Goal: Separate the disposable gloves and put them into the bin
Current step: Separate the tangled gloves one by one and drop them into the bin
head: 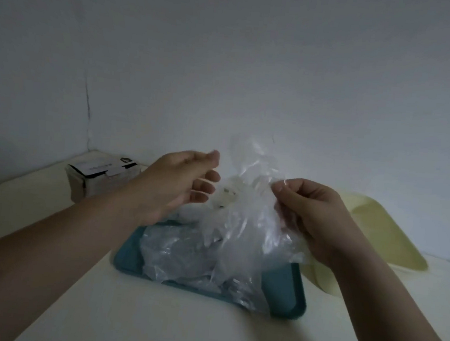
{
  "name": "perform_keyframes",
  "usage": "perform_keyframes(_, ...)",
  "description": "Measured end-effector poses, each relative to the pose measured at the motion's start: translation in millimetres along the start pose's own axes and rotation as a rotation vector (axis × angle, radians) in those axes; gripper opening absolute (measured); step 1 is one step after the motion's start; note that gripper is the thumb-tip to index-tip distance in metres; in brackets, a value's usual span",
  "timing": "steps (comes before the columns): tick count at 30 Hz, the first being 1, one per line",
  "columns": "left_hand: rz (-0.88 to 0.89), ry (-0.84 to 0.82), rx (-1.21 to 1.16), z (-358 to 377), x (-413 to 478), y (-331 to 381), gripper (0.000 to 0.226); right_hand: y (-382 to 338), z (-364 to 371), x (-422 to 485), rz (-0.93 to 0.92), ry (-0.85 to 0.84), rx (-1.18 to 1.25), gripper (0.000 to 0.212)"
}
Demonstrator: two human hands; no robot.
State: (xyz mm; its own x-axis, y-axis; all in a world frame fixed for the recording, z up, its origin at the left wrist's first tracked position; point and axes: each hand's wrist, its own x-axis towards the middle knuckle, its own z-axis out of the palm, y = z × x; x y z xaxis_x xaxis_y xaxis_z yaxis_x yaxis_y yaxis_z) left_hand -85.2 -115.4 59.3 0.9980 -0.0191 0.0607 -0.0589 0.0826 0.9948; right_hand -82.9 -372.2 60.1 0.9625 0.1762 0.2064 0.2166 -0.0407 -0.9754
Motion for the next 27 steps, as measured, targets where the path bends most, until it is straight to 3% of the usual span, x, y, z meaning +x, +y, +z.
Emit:
perform_keyframes(2,-0.153,-0.069,-0.076,-2,-1,-17,0.077,3,5,-1,0.018,0.085,0.075,0.028)
perform_keyframes(5,-0.252,-0.276,-0.121,6,-10,-43,0.102,4,16,-1,0.063,0.186,0.195,0.030)
perform_keyframes(6,-0.239,-0.319,-0.083,10,-13,-52,0.101,3,20,-2,0.067,0.211,0.227,0.029)
perform_keyframes(8,-0.177,-0.337,-0.023,21,-14,-61,0.075,4,28,-3,0.080,0.267,0.296,0.026)
perform_keyframes(11,-0.137,-0.180,-0.195,33,-8,-59,0.030,12,31,-8,0.105,0.310,0.369,0.025)
perform_keyframes(14,-0.061,-0.126,-0.304,35,0,-47,0.007,21,21,-21,0.119,0.320,0.420,0.020)
perform_keyframes(17,0.005,-0.130,-0.325,35,-2,-34,0.014,35,4,-36,0.157,0.336,0.391,0.022)
perform_keyframes(19,0.027,-0.146,-0.288,31,-3,-26,0.014,40,-5,-43,0.130,0.484,0.354,0.018)
perform_keyframes(21,0.074,-0.147,-0.076,27,-3,-21,0.032,35,-14,-49,-0.043,0.689,0.091,0.023)
perform_keyframes(22,0.089,-0.165,0.025,27,-4,-19,0.040,28,-17,-50,-0.163,0.704,-0.079,0.029)
perform_keyframes(24,0.057,-0.280,0.134,32,-7,-14,0.037,6,-16,-55,-0.317,0.482,-0.339,0.043)
perform_keyframes(27,0.045,-0.508,0.323,44,-13,-4,0.014,-16,-4,-50,-0.228,-0.058,-0.587,0.087)
